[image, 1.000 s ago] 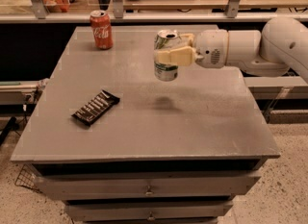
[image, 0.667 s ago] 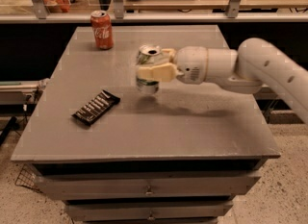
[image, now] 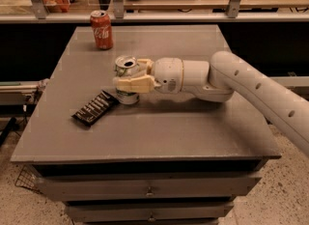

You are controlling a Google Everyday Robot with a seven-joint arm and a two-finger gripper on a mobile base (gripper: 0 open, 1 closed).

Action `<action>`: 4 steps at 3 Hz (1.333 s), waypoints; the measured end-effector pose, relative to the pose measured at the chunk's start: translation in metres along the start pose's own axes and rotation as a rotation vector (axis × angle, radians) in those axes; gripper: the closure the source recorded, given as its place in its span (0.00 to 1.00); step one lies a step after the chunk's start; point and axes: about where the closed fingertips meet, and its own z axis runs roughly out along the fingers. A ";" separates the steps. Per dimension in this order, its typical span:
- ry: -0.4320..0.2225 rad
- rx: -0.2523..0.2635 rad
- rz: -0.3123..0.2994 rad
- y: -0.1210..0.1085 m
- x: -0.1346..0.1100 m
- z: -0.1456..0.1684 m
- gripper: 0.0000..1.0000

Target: Move 7up can near rxbar chocolate

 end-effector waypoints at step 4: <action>0.042 -0.073 -0.099 -0.013 -0.007 0.003 0.00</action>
Offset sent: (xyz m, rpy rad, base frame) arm 0.0132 0.0077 -0.0061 -0.0142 -0.0888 0.0717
